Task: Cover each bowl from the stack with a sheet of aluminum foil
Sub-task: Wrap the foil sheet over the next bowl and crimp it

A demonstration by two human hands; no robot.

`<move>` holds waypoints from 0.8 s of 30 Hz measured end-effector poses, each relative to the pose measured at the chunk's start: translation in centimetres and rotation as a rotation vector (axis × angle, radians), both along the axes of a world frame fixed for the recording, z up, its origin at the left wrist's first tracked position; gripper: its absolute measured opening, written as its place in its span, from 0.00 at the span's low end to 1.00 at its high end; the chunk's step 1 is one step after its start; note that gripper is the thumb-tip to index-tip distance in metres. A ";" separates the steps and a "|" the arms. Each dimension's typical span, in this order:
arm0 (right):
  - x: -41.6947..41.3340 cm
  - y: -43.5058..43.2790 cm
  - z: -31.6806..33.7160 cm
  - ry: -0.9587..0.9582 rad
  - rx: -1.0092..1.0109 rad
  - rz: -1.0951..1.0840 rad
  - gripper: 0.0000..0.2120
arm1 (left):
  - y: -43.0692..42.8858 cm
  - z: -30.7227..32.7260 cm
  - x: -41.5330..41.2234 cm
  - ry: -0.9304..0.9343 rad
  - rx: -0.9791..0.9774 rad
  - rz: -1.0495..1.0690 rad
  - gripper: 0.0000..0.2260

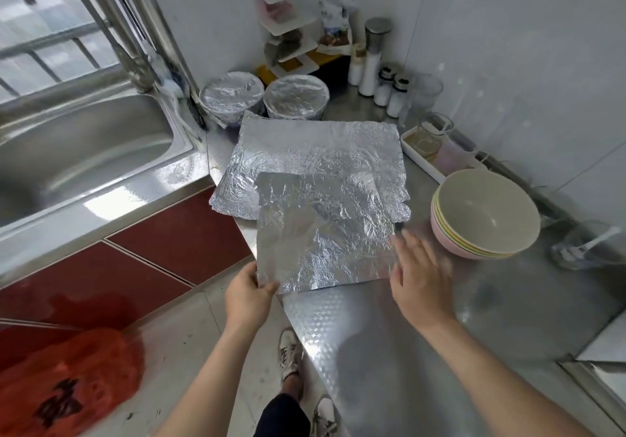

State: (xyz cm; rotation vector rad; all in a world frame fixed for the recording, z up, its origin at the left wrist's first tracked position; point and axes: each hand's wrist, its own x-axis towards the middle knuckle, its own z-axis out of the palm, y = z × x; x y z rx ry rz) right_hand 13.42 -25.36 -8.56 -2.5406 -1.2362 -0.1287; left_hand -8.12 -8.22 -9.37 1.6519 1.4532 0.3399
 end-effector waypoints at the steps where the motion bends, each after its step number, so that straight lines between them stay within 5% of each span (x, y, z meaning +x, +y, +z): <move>1: 0.7 0.4 0.9 -0.069 0.115 -0.016 0.21 | -0.2 0.5 0.0 0.012 0.049 -0.036 0.07; 4: 2.8 1.2 3.8 -0.130 0.152 -0.222 0.20 | -0.2 1.6 0.3 -0.088 0.063 -0.030 0.07; 9: 6.0 1.6 4.7 0.170 -0.261 -0.390 0.13 | -0.7 3.4 1.5 -0.409 -0.075 0.030 0.13; 17: 7.5 0.4 4.6 0.203 -0.069 -0.399 0.17 | 1.8 3.6 4.2 -0.650 -0.181 0.359 0.11; 24: 7.1 0.3 5.7 -0.045 0.074 -0.409 0.14 | 4.4 1.2 7.6 -0.696 -0.304 0.551 0.24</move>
